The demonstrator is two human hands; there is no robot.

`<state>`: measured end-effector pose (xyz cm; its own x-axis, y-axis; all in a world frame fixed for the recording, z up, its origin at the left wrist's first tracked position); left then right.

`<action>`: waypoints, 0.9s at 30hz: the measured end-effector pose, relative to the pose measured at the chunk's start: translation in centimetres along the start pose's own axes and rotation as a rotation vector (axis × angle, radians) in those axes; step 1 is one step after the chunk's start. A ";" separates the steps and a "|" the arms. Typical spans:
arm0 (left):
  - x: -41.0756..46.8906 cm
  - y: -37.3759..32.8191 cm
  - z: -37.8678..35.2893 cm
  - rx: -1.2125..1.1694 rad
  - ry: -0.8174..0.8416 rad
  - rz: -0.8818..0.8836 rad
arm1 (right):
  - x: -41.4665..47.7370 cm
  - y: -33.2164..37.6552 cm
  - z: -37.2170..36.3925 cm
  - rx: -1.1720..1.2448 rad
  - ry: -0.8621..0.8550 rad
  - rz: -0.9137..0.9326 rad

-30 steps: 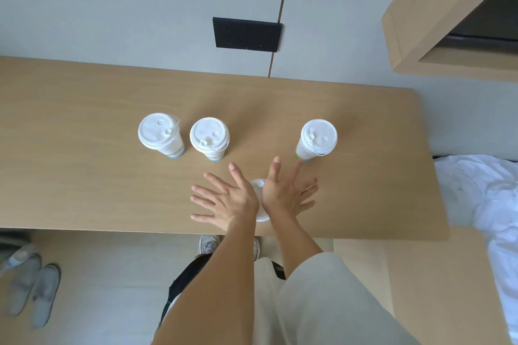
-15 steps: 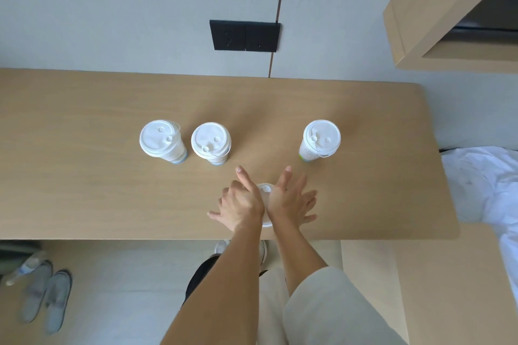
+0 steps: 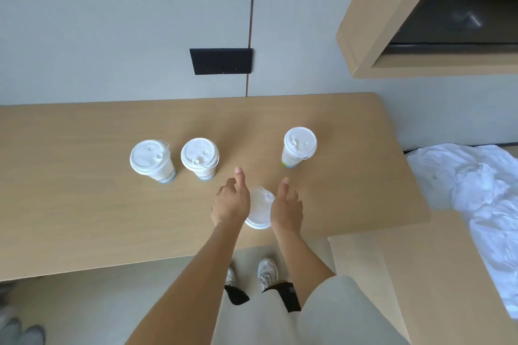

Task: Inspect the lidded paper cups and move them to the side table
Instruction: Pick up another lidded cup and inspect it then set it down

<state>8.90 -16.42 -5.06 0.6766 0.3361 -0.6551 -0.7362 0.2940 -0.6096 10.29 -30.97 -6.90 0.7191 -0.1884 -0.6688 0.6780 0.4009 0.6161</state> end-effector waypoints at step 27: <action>1.4 -3.4 -1.9 0.454 0.054 -0.217 | 0.2 -1.9 -1.0 0.184 -0.001 -0.241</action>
<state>12.39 -18.70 -4.74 0.8056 0.1804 -0.5643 -0.5011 0.7156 -0.4866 9.00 -30.84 -8.58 0.5345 -0.2591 -0.8044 0.8451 0.1756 0.5050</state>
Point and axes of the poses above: each hand's wrist, its own x-axis towards the middle knuckle, its own z-axis out of the back of the hand, y = z × x, the point moved 4 cm from there along x, towards the middle knuckle, and after that the axes turned 10 degrees about y, right-handed, at the moved point
